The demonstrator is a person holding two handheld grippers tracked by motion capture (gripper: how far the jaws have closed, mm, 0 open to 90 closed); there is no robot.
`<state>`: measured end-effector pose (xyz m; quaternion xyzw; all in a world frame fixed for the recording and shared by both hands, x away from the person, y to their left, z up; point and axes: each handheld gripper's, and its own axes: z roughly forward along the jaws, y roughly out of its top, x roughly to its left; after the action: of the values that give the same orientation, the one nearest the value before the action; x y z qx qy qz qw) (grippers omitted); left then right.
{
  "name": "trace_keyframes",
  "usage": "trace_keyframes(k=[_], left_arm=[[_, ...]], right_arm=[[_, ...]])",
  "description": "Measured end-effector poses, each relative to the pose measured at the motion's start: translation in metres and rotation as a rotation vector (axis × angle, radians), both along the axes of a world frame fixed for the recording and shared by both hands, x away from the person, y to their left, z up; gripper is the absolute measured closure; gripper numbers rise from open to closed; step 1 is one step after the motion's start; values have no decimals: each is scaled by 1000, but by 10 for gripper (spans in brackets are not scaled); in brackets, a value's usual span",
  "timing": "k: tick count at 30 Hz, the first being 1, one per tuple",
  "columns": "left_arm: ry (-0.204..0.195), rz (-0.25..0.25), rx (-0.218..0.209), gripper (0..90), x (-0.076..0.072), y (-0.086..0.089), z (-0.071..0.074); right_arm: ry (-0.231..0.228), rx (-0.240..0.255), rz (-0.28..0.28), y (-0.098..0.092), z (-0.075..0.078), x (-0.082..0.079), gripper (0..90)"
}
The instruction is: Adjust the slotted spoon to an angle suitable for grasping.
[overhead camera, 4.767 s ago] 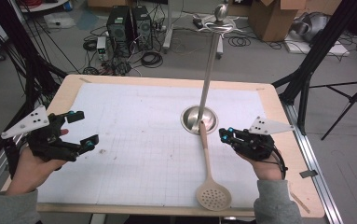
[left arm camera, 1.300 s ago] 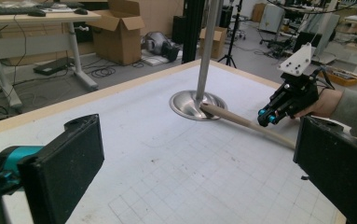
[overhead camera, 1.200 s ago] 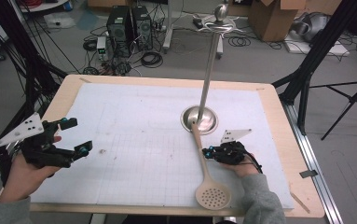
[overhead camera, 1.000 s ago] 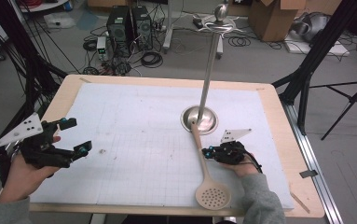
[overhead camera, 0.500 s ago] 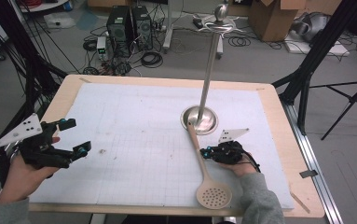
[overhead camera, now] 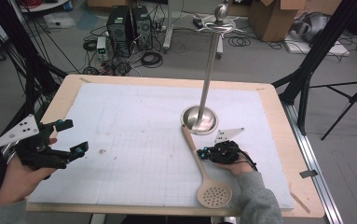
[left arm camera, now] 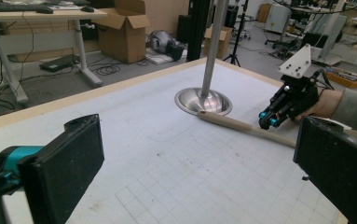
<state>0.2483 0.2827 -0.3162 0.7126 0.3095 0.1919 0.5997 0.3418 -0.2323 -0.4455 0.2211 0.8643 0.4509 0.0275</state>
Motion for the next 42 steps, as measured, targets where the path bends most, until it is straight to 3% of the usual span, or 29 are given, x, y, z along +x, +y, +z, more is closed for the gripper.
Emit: trace_keyframes(k=[12,25,29,32,34,39,42], left_arm=[[1,2,1,21,-1,1,-1],[0,2,5,21,-2,2,0],[1,1,7,21,-2,1,-1],[4,-1,8,21,-1,1,-1],[5,-1,8,21,0,1,-2],[6,0,9,20,0,1,-2],[2,0,9,21,0,2,-1]], right_arm=[[15,10,31,5,-1,1,895],[16,-17,89,18,1,0,895],[10,-23,70,17,2,0,894],[7,14,46,10,10,-3,894],[-3,23,59,9,13,-6,894],[-3,-7,131,16,17,-18,894],[24,-18,161,19,16,-22,894]])
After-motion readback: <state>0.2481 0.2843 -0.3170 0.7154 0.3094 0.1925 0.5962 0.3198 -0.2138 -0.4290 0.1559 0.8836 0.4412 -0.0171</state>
